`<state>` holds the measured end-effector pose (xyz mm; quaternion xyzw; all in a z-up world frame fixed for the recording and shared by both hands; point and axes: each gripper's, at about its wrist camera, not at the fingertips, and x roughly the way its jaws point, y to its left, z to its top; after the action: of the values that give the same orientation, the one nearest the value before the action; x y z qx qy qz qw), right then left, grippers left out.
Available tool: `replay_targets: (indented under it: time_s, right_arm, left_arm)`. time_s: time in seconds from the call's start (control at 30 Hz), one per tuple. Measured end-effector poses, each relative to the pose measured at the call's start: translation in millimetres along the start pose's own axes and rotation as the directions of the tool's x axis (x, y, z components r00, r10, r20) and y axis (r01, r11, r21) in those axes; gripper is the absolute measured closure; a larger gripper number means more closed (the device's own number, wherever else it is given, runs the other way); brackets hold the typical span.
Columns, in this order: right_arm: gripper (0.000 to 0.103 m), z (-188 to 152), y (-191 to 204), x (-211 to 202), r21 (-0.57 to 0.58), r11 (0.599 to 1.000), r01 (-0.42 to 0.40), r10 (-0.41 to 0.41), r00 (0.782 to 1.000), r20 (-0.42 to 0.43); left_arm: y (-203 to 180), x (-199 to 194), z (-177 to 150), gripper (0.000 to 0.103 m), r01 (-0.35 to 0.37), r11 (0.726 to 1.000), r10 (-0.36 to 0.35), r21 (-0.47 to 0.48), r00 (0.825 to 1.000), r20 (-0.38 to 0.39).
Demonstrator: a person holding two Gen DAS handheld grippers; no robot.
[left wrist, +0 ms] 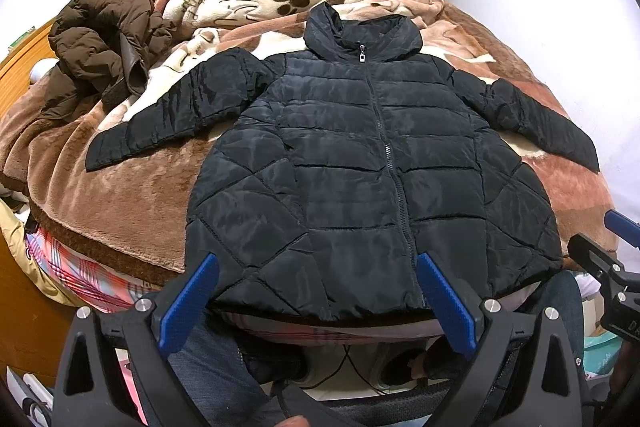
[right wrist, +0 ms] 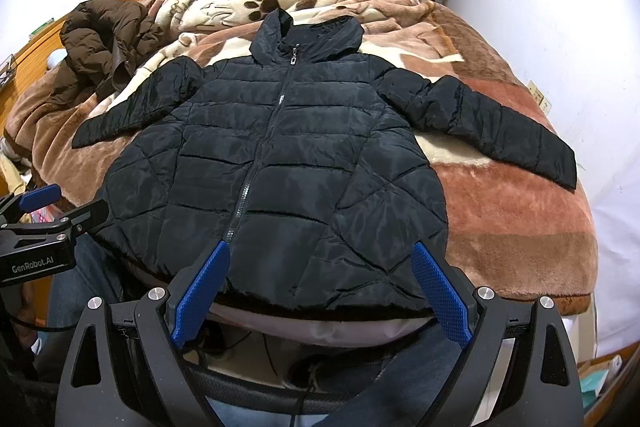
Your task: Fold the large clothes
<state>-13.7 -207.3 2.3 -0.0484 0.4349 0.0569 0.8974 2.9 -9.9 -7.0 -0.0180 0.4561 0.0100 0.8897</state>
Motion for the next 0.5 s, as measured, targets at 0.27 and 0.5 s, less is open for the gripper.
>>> replay_targets:
  time_s: [0.27, 0.5]
  right_arm:
    - [0.01, 0.0, 0.3, -0.3, 0.0, 1.0, 0.001, -0.001, 1.0, 0.0]
    - [0.01, 1.0, -0.2, -2.0, -0.002, 1.0, 0.001, -0.001, 1.0, 0.008]
  left_arm:
    - [-1.5, 0.3, 0.3, 0.003, -0.002, 1.0, 0.002, -0.002, 1.0, -0.001]
    - [-1.9, 0.3, 1.2, 0.003, -0.003, 1.0, 0.003, -0.002, 1.0, -0.001]
